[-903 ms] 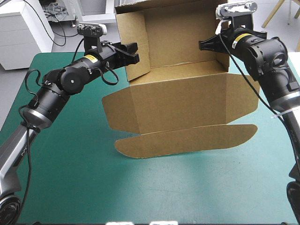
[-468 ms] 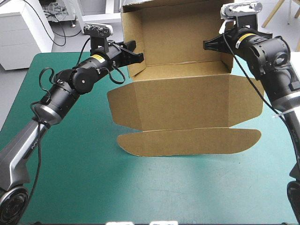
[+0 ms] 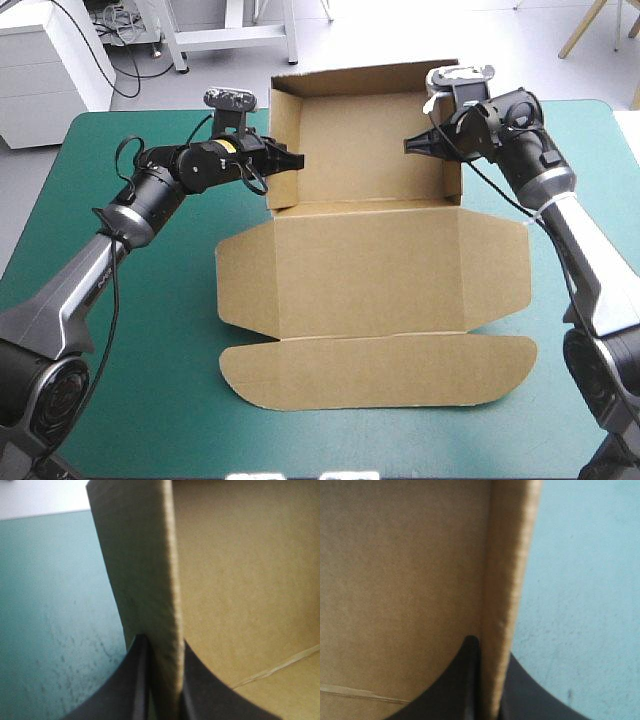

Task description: Fold the box

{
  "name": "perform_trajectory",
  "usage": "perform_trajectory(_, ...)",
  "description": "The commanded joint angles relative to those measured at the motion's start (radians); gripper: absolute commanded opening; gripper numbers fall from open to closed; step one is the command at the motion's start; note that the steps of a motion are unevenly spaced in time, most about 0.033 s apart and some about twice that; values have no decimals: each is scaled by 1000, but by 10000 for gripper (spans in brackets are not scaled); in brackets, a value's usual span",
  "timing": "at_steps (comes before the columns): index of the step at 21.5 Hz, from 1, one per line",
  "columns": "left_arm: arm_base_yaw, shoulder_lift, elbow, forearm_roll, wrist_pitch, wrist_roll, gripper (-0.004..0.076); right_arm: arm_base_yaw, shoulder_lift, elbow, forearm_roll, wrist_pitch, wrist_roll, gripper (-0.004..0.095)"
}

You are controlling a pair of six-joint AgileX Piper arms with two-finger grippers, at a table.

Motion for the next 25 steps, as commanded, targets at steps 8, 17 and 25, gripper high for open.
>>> perform_trajectory(8, -36, 59, -47, 6, 198, -59, -10, 38, 75, -28, 285, -5, -62, -13)
perform_trajectory(17, -56, 127, -163, 187, 423, -180, -10, 38, 125, -28, 337, 82, -62, -14)
perform_trajectory(25, -54, 139, -165, 182, 527, -122, 306, 38, 153, -28, 335, 168, -91, 99)
